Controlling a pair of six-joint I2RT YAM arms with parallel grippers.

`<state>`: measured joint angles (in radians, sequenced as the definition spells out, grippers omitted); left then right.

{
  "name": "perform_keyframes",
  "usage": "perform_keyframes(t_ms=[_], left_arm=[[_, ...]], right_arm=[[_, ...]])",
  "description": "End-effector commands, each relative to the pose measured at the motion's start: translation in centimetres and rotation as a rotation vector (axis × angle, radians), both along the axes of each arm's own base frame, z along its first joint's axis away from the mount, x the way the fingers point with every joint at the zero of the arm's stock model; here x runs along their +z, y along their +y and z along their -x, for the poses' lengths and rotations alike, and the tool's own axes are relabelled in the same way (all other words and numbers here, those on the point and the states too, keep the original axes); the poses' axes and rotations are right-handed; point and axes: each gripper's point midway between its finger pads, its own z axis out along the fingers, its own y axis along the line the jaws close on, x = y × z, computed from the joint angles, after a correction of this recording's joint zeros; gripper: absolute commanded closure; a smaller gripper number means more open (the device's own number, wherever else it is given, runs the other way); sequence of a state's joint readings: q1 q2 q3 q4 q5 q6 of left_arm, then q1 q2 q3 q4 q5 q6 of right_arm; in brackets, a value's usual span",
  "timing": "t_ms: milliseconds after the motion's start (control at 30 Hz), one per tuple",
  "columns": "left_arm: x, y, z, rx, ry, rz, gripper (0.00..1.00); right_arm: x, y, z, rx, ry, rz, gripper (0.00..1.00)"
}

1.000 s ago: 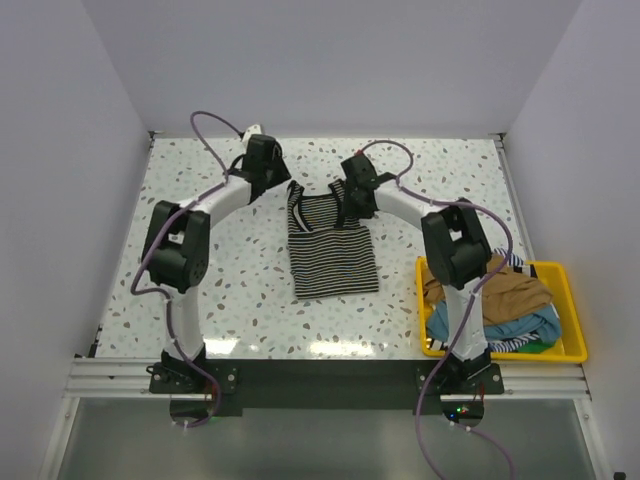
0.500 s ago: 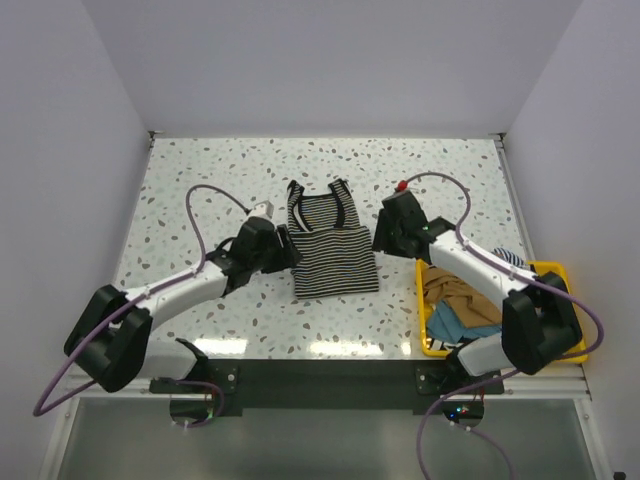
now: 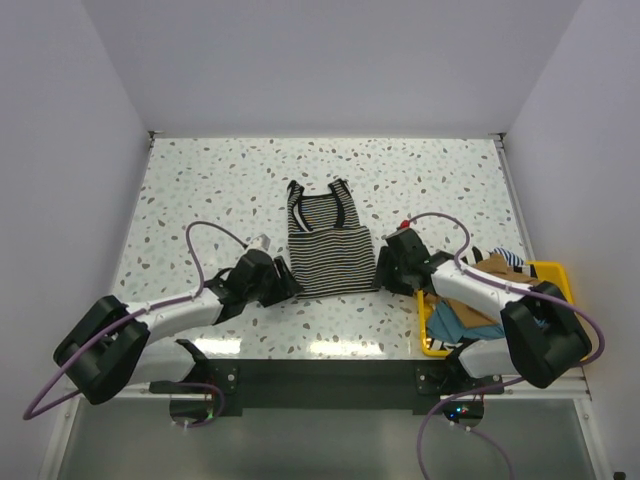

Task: Fold and stack the tank tops
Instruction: Fold the tank top

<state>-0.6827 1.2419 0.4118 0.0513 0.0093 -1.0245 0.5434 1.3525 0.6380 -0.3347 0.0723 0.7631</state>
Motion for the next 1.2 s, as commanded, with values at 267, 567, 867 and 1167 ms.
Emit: perform_keyframes(t_ms=[267, 567, 867, 1167], left_arm=[[-0.7, -1.0, 0.7, 0.063, 0.056, 0.069, 0.54], [-1.5, -0.8, 0.3, 0.093, 0.053, 0.020, 0.66], [-0.9, -0.7, 0.7, 0.027, 0.033, -0.024, 1.00], [1.9, 0.5, 6.9, -0.098, 0.020, -0.091, 1.00]], right_arm=[[-1.4, 2.2, 0.6, -0.037, 0.014, -0.127, 0.49], [-2.5, 2.2, 1.2, -0.041, 0.016, -0.067, 0.70], [0.1, 2.5, 1.2, 0.014, -0.041, -0.007, 0.97], [3.5, 3.7, 7.4, 0.121, -0.074, -0.049, 0.99]])
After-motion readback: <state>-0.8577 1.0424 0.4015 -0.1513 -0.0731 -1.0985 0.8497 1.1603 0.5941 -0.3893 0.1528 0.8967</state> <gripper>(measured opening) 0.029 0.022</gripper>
